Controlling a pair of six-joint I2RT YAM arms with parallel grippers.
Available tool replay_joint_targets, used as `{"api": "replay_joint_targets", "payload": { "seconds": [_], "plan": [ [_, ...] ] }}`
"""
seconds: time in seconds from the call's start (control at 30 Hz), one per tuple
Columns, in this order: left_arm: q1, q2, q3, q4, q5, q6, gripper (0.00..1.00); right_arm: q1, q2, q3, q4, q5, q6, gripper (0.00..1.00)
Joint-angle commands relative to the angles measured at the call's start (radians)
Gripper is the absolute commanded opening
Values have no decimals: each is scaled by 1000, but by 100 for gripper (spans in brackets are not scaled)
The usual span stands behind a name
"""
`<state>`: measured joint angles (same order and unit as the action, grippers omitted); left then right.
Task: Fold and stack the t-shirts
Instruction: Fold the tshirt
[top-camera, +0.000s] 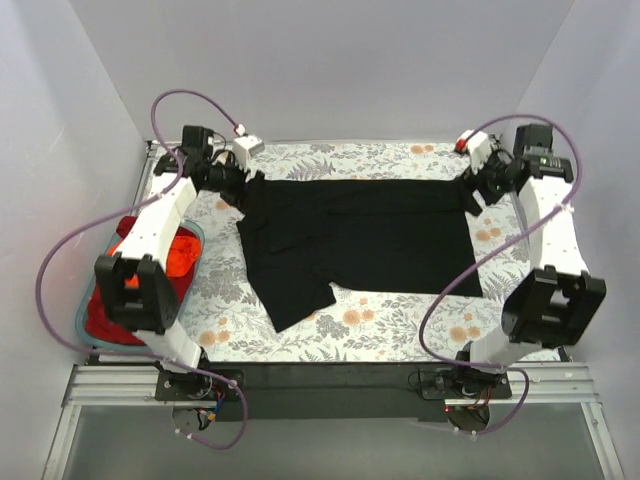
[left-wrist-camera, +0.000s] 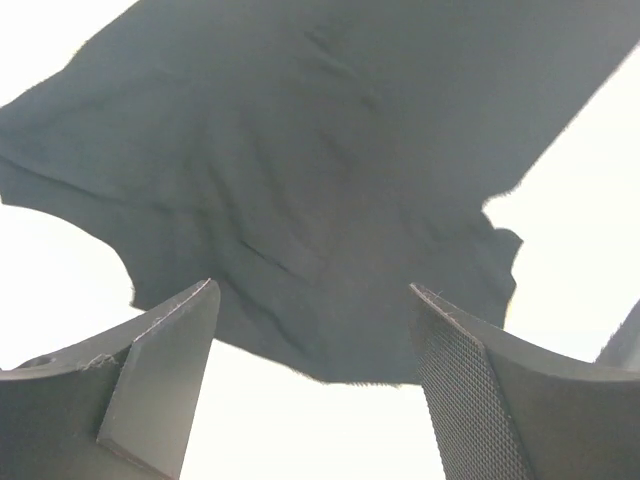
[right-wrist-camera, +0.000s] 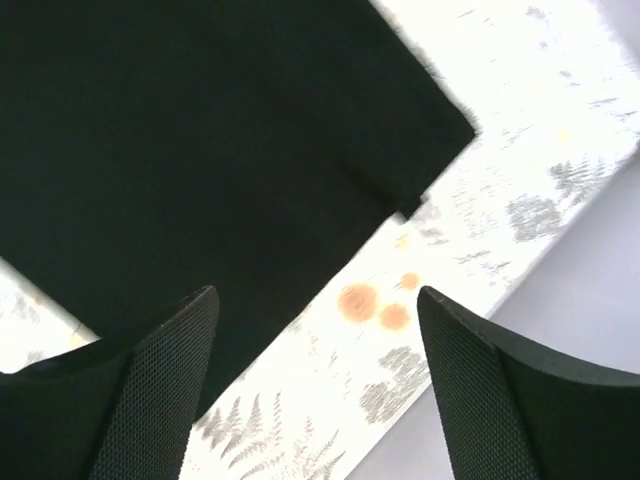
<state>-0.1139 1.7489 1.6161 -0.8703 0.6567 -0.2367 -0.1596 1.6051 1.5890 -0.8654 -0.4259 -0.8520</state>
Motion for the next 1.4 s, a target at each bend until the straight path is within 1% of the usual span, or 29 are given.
{"api": "replay_joint_targets", "payload": {
  "seconds": [0.0,0.03,0.07,0.1,0.13,0.2,0.23,0.33,0.43,0.57,0.7,0.8,0.9,0.93,1.0,1.03,1.07,1.13,1.17,1.3,1.37],
  "plan": [
    [-41,-121,-186,-124,25,186,72,11,-59,-232,-167,45,-209,82],
    [-73,-152,-259,-124,-11,198,72,15,-86,-289,-164,65,-231,76],
    [-88,-198,-300,-107,-23,200,72,26,-129,-338,-159,93,-252,75],
    [-105,-221,-332,-99,-35,200,72,31,-146,-428,-153,131,-278,73],
    [-131,-236,-384,-90,-51,198,71,34,-174,-464,-144,147,-283,70],
    [-151,-267,-413,-70,-60,188,71,41,-195,-529,-113,185,-288,69],
    [-161,-272,-435,-64,-57,182,71,45,-203,-578,-69,196,-288,68],
    [-170,-255,-446,-55,-54,174,71,60,-205,-661,3,248,-297,65],
    [-175,-230,-446,-53,-57,168,70,65,-183,-722,51,295,-308,64],
    [-182,-223,-459,-29,-65,168,71,65,-177,-774,141,332,-321,64],
    [-188,-210,-467,-22,-74,166,71,65,-162,-804,196,366,-323,64],
    [-188,-210,-479,-10,-80,162,71,65,-160,-849,248,386,-335,62],
    [-194,-216,-504,1,-85,180,70,65,-163,-895,289,401,-343,50],
    [-211,-219,-525,-1,-98,191,69,65,-162,-902,308,403,-340,39],
    [-245,-239,-559,16,-138,221,66,65,-163,-905,318,395,-335,24],
    [-280,-252,-580,31,-164,229,65,66,-165,-900,318,389,-331,13],
    [-296,-262,-623,71,-207,231,64,65,-171,-897,316,385,-328,9],
    [-334,-284,-654,103,-244,231,62,65,-175,-890,316,377,-325,1],
    [-345,-284,-677,123,-274,258,62,65,-178,-888,315,378,-323,1],
    [-389,-270,-723,166,-324,264,60,65,-182,-877,301,374,-321,1],
    [-417,-266,-754,229,-367,264,60,65,-180,-874,298,372,-321,1]
  ]
}}
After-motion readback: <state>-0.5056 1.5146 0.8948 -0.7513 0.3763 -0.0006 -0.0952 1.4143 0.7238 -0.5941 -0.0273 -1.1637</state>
